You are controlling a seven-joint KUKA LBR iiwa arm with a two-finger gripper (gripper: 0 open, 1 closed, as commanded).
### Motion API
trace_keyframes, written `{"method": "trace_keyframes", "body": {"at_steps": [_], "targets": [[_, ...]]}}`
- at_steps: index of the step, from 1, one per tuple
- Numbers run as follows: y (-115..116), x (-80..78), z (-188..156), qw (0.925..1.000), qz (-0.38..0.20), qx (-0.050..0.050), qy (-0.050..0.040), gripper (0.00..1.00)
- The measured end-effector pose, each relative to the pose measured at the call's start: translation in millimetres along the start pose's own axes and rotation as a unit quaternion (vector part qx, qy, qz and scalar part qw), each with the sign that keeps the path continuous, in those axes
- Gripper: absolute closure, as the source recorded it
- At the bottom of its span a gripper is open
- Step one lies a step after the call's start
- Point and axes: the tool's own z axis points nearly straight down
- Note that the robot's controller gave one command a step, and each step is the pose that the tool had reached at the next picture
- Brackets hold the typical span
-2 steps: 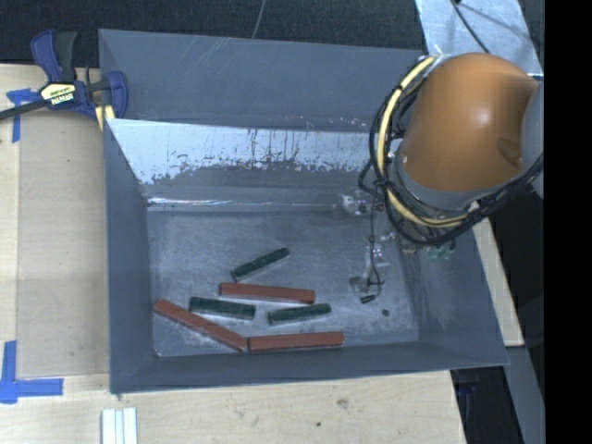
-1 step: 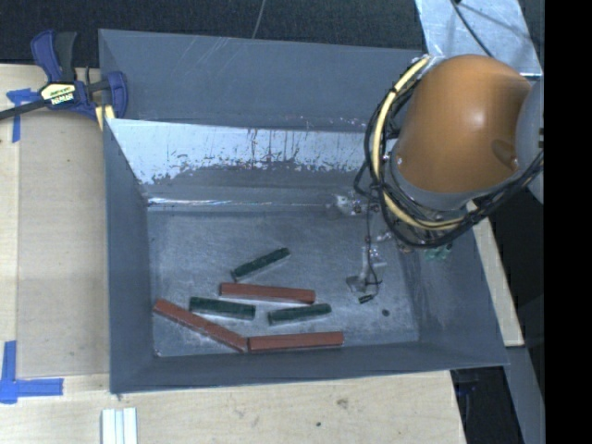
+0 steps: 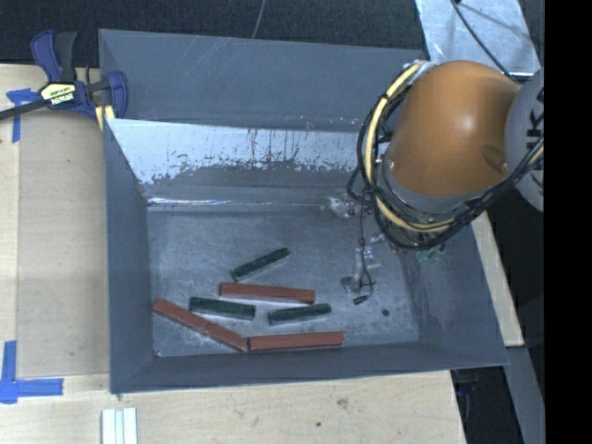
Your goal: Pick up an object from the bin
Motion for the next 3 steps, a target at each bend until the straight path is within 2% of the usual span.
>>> {"method": "trace_keyframes", "body": {"at_steps": [1, 2, 3], "targets": [[-22, -14.5, 8, 0.9970, -0.076, -0.002, 0.0099, 0.00], [2, -7.3, 69, 0.9979, -0.064, -0.001, 0.0050, 0.00], [23, 18.0, 130, 0.9900, -0.141, -0.002, 0.0057, 0.00]]}}
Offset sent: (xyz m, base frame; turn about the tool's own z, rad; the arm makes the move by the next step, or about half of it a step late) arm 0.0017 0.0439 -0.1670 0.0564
